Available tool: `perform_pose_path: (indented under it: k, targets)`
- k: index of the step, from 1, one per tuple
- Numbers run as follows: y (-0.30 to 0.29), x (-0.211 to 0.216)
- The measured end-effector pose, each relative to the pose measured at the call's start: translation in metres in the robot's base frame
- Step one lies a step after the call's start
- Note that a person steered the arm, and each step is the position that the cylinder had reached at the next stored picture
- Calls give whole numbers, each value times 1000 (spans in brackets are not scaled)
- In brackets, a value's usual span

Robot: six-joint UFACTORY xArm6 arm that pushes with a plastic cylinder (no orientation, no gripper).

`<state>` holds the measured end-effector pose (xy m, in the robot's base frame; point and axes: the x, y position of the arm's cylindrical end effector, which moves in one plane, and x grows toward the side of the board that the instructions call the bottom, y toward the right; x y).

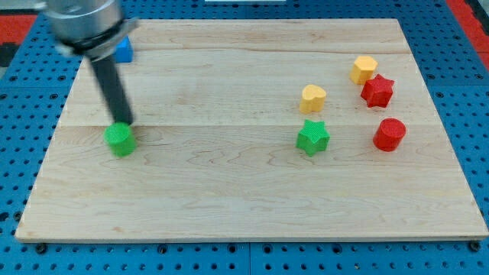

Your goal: Push the green star to the green circle

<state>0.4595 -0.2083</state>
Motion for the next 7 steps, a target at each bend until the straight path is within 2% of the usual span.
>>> perform_pose_path:
  k: [1, 2, 3, 4, 5, 6, 7]
  targets:
    - [-51, 66]
    - [19, 53]
    - [109, 91]
    - [217, 83]
    - [327, 54]
    - [345, 6]
    - [227, 10]
